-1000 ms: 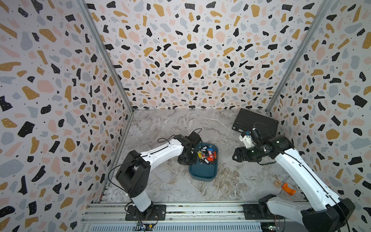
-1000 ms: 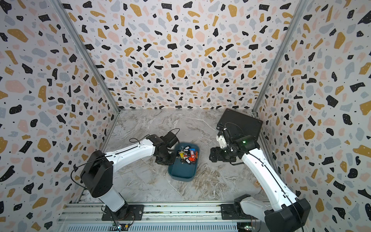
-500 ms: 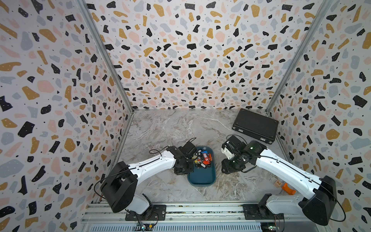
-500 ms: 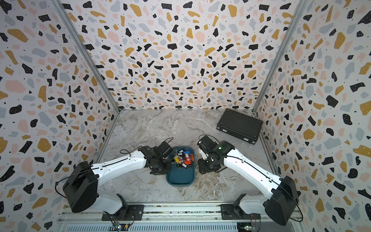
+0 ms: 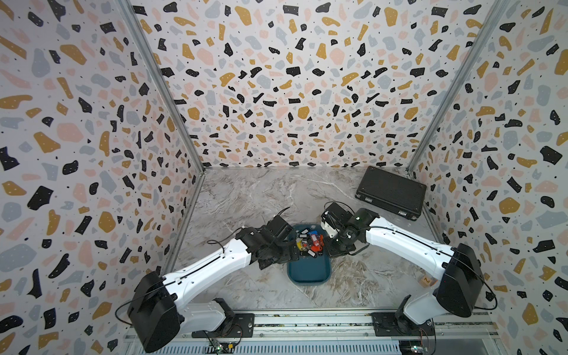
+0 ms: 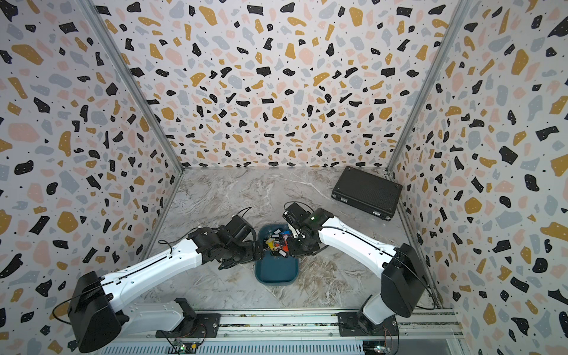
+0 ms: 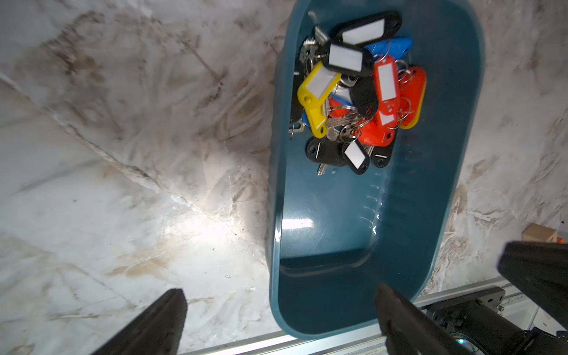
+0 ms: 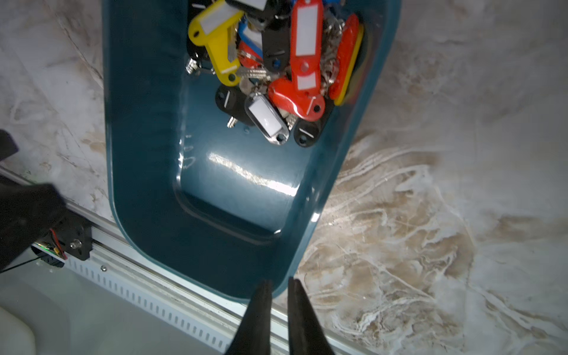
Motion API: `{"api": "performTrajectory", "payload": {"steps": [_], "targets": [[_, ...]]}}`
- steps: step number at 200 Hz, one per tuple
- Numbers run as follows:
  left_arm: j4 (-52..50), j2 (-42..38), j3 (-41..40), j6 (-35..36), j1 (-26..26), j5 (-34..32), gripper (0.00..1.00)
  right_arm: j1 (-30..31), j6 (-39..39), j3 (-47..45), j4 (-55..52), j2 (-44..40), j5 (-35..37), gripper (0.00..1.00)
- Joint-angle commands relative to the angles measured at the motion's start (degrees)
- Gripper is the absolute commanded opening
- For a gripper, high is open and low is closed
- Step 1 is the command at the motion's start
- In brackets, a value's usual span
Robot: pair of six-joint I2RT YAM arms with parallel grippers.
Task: Take the keys out of the storage box
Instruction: Move the storage box to the center of the board.
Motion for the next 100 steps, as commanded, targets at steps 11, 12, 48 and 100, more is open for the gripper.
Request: {"api": "performTrajectory", "payload": {"steps": [11,12,48,100], "targets": [[-5.6,-5.0,1.6,1.2,0.0,-9.4,1.0,0.5,2.1,4.2,2.3,5.4,-0.5,0.27],[-5.7,-5.1,1.5,1.2,0.0,-9.6,1.0,0.5,2.1,4.3,2.3,5.6,-0.6,0.27],[-7.1,-10.0,-2.2,1.9,3.9,-10.5,1.0,0.5,3.9,7.5,3.9,12.6,-0.4,0.31],[-5.5,-13.7,-8.1,3.1,12.1,-4.1,1.0,0.6,6.3,11.1,5.6,19.7,1.3,0.45]]}}
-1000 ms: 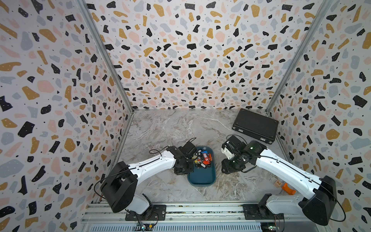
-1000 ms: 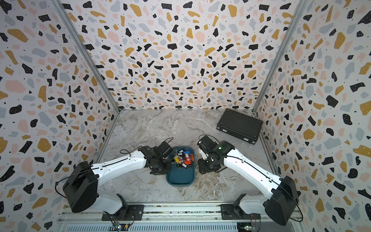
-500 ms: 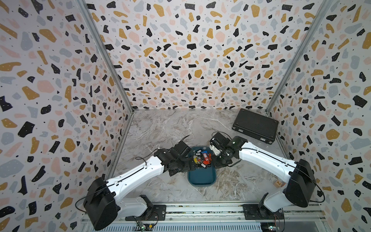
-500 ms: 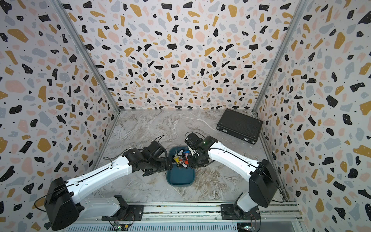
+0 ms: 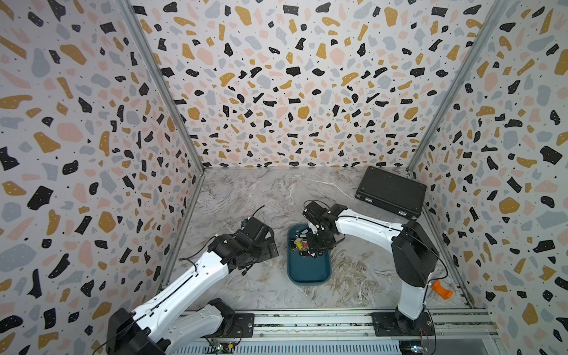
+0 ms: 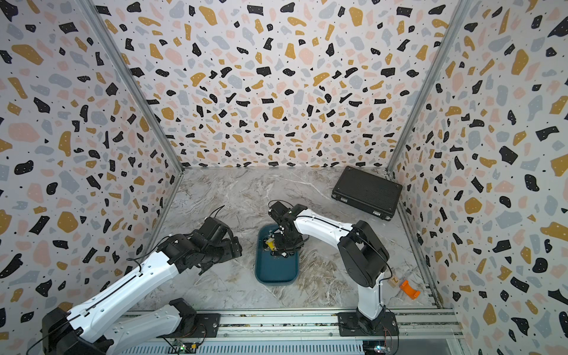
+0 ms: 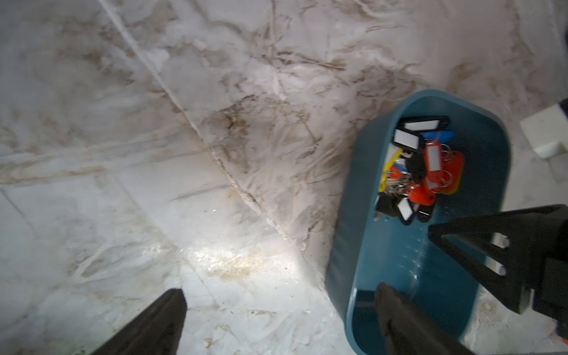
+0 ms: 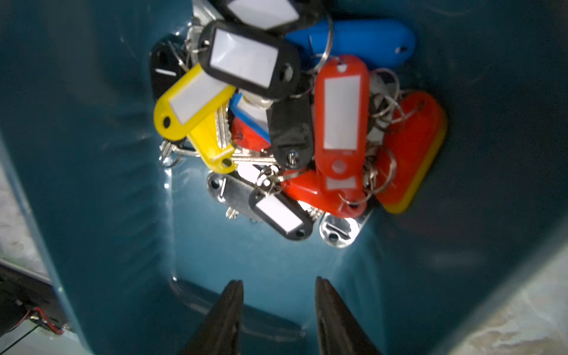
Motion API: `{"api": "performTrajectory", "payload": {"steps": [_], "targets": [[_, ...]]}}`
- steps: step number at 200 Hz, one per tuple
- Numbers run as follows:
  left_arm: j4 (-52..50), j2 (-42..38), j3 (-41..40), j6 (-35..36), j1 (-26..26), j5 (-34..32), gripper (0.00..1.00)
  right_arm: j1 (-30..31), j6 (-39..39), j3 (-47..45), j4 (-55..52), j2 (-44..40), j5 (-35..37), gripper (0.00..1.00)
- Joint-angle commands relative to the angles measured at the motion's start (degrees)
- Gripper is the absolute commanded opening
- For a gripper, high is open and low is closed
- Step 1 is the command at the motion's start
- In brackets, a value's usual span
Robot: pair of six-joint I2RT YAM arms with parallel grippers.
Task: Take the keys out of the storage box
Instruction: Move the storage box to the center of the board, then pick up the key from the storage box.
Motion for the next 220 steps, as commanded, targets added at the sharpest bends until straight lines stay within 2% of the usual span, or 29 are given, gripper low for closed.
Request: {"api": "performTrajectory", "payload": {"steps": [1,43,136,220], "targets": [[-0.5,-1.8,-1.8,1.2,2.0,2.4,1.0,0.2,2.1,2.6,0.2,0.7,1.7,0.45],[0.5,-2.3,-3.7,3.5,3.7,3.9,1.0,0.3,4.1,4.3,1.4,4.1,3.6,0.39],[3.1,-2.0,-6.4,4.0,4.5,5.8,1.0,0.3,5.3,7.5,0.7,8.2,5.0,0.39],[5.1,-1.1,-7.9,4.0,4.8,7.4,0.99,0.3,5.7,7.5,0.2,8.6,5.4,0.21]]}}
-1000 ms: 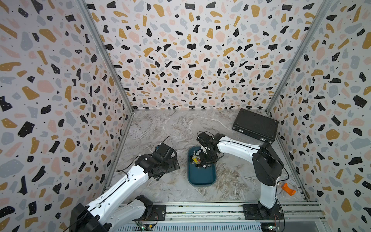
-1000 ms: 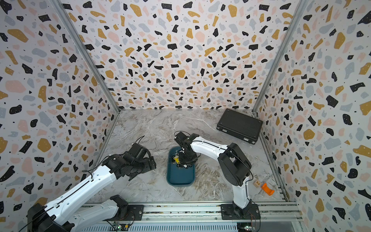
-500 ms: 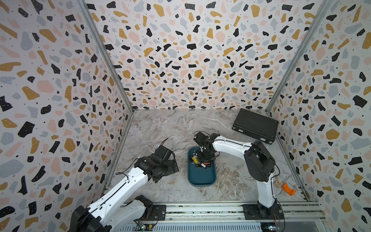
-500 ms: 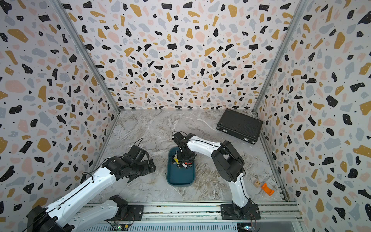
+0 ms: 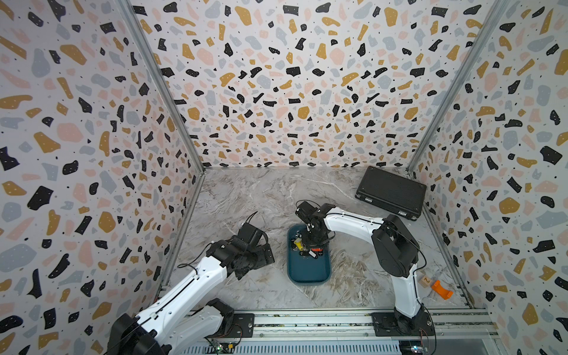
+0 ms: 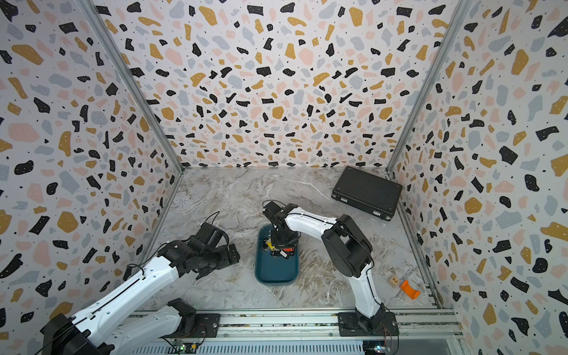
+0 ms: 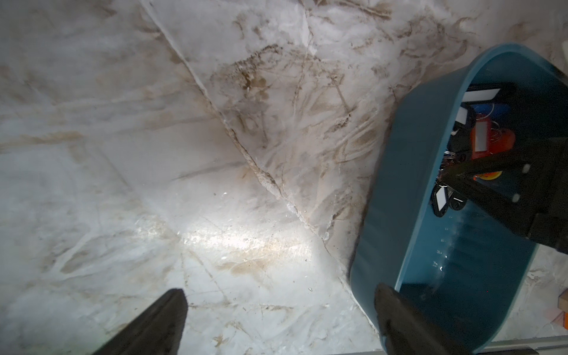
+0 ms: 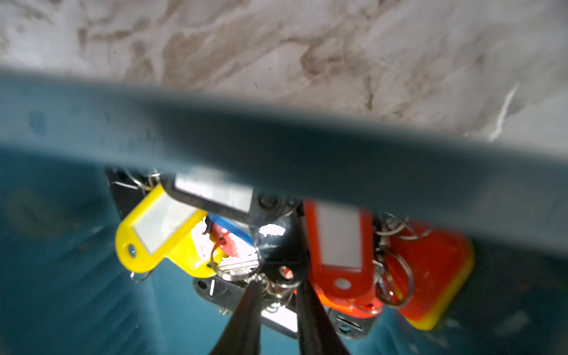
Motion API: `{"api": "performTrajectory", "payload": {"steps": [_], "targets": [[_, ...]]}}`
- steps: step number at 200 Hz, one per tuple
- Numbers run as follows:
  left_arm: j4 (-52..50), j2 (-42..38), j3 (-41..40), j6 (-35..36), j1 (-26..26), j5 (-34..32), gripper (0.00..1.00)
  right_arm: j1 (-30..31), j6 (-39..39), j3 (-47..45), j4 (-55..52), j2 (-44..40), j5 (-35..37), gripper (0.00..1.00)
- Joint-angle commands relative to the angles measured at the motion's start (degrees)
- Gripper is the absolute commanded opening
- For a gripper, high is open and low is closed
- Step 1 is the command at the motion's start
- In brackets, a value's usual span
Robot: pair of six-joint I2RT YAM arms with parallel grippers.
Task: Take the keys out of the storage box
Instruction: Pick up the key from the storage box.
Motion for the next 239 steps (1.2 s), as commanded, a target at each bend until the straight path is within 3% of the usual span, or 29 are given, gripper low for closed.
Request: {"api": "performTrajectory", "payload": {"steps": [1,49,86,123,239], "targets": [[1.5,0.4,-1.4,1.0,0.4,0.8,0.99,0.3,0.8,1.7,-1.8,0.1,0.9,0.21],[2.0,1.2,-1.8,1.1,0.4,1.5,0.98,0.7,1.2,1.4,-2.5,-0.9,0.5,0.12],[2.6,1.3,-2.2,1.1,0.4,2.0,0.98,1.2,2.0,1.2,-3.7,-1.5,1.0,0.34],[2.8,1.6,-2.3,1.3,0.4,2.5,0.98,1.3,2.3,1.2,-3.8,-1.8,1.1,0.42],[3.6,1.9,-2.5,1.9,0.4,3.3,0.97,1.3,2.4,4.7,-6.5,-0.5,4.8,0.27]]}}
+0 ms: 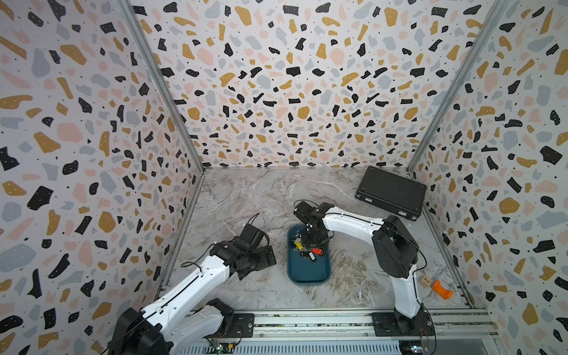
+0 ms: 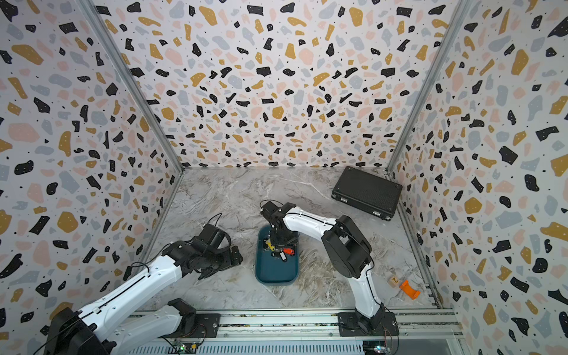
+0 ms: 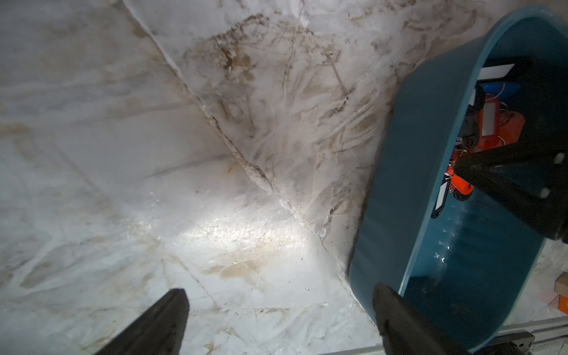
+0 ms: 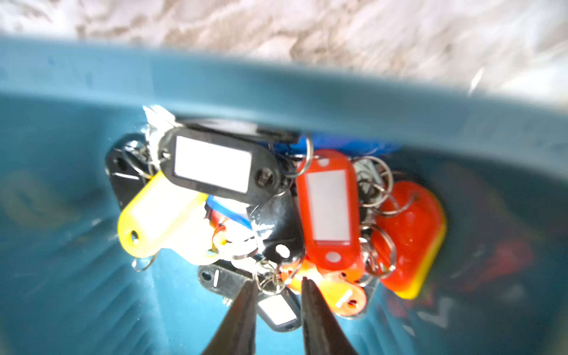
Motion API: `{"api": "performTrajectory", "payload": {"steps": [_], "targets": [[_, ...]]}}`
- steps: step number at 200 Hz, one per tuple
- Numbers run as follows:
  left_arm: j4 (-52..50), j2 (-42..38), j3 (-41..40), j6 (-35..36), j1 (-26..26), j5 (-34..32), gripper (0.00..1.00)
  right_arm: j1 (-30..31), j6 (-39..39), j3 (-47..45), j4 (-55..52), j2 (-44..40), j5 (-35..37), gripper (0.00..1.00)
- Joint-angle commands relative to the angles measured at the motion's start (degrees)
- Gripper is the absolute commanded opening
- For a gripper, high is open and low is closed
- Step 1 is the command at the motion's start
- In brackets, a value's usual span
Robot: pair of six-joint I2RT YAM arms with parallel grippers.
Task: Take the keys out of the storage box
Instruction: Pick up the key from the storage box.
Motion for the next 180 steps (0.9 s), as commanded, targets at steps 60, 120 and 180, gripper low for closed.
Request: {"api": "performTrajectory", "payload": {"steps": [60,120,180], "targets": [[1.5,1.0,-0.6,1.6,0.3,0.7,0.97,0.3,1.9,3.3,-3.3,1.3,3.5,0.25],[2.2,1.2,-1.2,2.3,0.4,0.9,0.97,0.2,2.4,4.4,-4.4,3.2,4.6,0.24],[2.7,1.1,-1.7,2.6,0.4,1.3,0.97,0.3,2.4,3.9,-4.7,2.6,5.1,0.08]]}}
